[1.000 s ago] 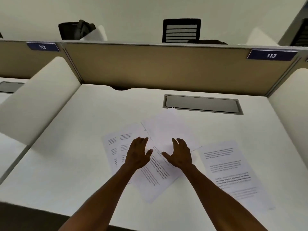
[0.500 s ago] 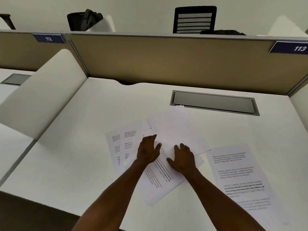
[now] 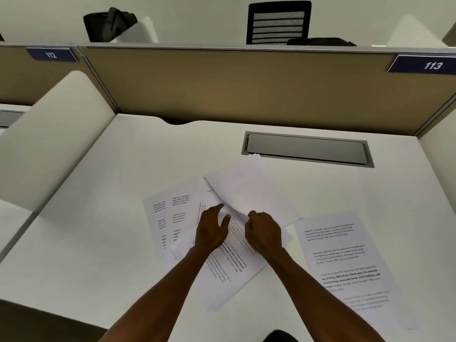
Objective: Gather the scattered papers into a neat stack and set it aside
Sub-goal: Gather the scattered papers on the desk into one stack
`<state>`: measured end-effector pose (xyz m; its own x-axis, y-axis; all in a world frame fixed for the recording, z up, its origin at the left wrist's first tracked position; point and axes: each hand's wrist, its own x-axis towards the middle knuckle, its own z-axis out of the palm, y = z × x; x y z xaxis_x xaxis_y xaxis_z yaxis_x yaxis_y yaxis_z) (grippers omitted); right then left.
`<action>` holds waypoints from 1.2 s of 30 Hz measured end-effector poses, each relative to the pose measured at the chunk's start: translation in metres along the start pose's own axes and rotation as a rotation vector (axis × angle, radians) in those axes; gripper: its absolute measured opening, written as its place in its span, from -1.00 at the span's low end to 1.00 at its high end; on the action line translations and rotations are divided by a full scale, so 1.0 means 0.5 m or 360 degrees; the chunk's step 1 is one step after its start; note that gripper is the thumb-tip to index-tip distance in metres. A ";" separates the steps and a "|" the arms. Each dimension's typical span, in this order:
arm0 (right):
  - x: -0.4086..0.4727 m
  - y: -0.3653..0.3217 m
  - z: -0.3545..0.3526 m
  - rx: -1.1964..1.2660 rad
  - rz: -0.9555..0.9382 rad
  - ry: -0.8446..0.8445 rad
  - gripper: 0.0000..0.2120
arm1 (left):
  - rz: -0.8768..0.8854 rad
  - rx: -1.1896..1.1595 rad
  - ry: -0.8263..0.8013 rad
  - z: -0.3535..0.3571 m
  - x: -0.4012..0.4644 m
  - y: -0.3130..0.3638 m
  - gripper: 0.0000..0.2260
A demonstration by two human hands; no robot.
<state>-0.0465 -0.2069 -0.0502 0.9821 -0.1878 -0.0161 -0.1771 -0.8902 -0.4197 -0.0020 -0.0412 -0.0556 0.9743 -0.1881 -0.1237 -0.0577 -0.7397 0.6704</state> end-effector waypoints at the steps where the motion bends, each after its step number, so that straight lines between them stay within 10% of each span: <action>1: 0.006 0.006 -0.007 0.0041 -0.0051 0.0012 -0.76 | 0.0087 0.0041 0.0028 -0.002 -0.003 0.002 -0.52; 9: 0.077 0.034 -0.125 0.0217 -0.0451 -0.0422 -0.70 | 0.0917 0.0521 -0.0103 -0.035 0.054 0.094 -0.51; 19: 0.081 0.121 -0.201 0.1208 0.0446 0.0359 -0.51 | 0.0464 -0.0136 0.0001 -0.103 0.119 0.176 -0.82; 27: 0.056 0.139 -0.132 0.2124 0.0855 0.0121 -0.23 | 0.0025 -0.0712 -0.0117 -0.149 0.146 0.215 -0.74; 36: 0.051 0.111 -0.119 0.2173 0.0586 -0.0263 -0.34 | -0.0411 -0.1491 -0.0510 -0.191 0.163 0.213 -0.73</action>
<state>-0.0350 -0.2858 -0.0200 0.9072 -0.1825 -0.3791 -0.3133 0.3084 -0.8982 0.0922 -0.0734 0.0756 0.8210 -0.3599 -0.4431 0.4730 -0.0058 0.8811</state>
